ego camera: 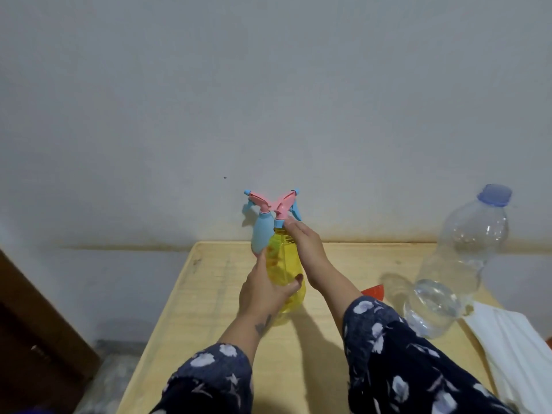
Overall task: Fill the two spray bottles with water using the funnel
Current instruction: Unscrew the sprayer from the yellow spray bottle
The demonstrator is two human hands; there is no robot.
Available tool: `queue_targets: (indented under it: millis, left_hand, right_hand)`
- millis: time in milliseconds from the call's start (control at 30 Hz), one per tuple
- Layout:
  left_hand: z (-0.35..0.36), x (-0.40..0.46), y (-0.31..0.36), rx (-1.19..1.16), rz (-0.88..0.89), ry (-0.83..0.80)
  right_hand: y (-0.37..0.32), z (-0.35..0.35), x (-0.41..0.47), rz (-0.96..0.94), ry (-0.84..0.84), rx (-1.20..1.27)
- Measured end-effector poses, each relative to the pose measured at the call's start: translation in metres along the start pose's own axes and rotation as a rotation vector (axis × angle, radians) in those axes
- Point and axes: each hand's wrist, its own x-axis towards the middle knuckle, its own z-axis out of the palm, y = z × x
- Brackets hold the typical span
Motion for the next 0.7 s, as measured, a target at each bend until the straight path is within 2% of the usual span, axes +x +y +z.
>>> queue_targets:
  millis: [167,267,333,433,600,700]
  left_hand:
    - [-0.024,-0.018,-0.014,0.117,0.049,0.034]
    - [-0.038,-0.033,-0.028,0.153,0.063,0.042]
    - [-0.044,-0.042,-0.035,0.178,0.076,0.017]
    - [-0.049,-0.055,-0.042,0.202,0.097,-0.026]
    - [-0.057,-0.073,-0.057,0.214,0.141,-0.103]
    - [-0.062,-0.078,-0.067,0.239,0.176,-0.161]
  right_hand:
    - [-0.001,0.022,-0.025,0.009,0.13,-0.023]
    - [0.002,0.031,-0.042,-0.009,0.072,-0.04]
    - [0.003,0.037,-0.054,-0.02,0.087,-0.052]
    - [0.003,0.041,-0.073,-0.13,0.226,-0.131]
    - [0.006,0.032,-0.092,-0.181,0.161,-0.308]
    - [0.004,0.024,-0.098,-0.188,0.269,-0.269]
